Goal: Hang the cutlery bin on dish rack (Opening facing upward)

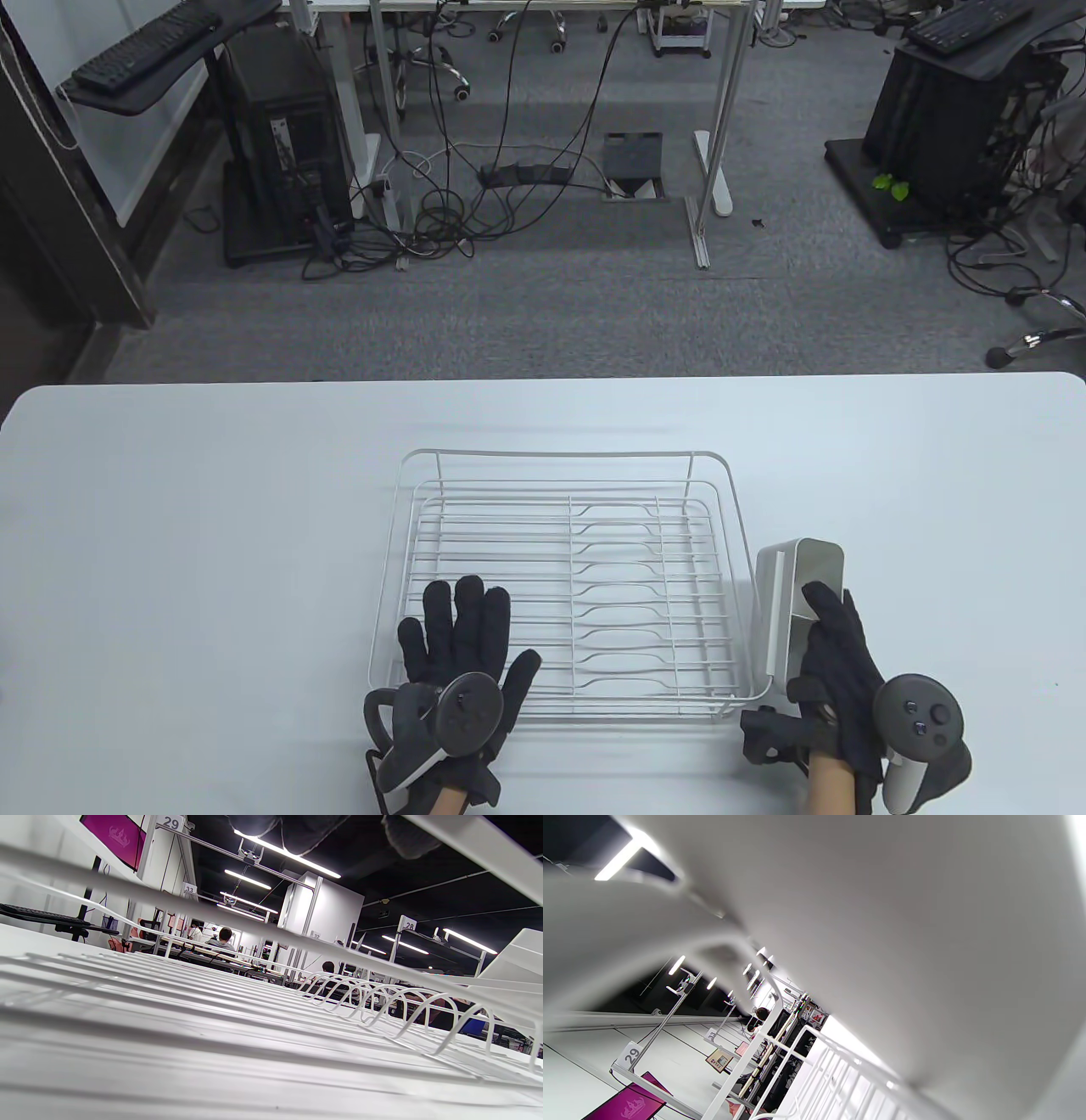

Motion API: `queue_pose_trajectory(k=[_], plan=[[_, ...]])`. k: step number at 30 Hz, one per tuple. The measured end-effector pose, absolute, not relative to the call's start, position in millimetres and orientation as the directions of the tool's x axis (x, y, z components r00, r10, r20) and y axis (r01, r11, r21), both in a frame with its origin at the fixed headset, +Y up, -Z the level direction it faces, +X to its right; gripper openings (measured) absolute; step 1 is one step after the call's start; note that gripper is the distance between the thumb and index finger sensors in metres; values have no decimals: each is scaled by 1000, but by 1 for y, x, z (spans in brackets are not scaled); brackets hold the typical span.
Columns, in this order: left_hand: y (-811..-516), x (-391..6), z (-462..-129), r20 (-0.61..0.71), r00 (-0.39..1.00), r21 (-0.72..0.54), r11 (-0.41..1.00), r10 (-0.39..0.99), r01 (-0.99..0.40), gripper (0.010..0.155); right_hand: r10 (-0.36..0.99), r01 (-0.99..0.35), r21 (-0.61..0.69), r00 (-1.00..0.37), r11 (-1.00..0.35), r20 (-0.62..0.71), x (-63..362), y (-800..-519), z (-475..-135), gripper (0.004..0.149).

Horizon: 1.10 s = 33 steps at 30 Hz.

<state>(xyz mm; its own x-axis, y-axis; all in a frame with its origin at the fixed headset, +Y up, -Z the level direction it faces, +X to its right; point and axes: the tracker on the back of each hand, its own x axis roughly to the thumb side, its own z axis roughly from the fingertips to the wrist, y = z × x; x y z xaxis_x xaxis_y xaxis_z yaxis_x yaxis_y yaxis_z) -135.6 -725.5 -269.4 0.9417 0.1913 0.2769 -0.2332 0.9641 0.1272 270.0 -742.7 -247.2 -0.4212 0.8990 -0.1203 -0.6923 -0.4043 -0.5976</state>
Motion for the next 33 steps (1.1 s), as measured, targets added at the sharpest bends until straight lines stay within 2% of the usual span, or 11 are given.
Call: queue_pose_trajectory(k=[15,28,33], plan=[[-726,-136,-270,275,942,128,963,194,-235,77,925,-724,-599,-370,-342,-82,274,-745,-246,38],[-726,-136,-270,275,942,128,963,193,-235,77,916,-688,-633,-392,-355,-88,277,-737,-241,38],[-726,-136,-270,275,942,128,963,193,-235,77,913,-673,-658,-403,-338,-57,278,-730,-235,47]])
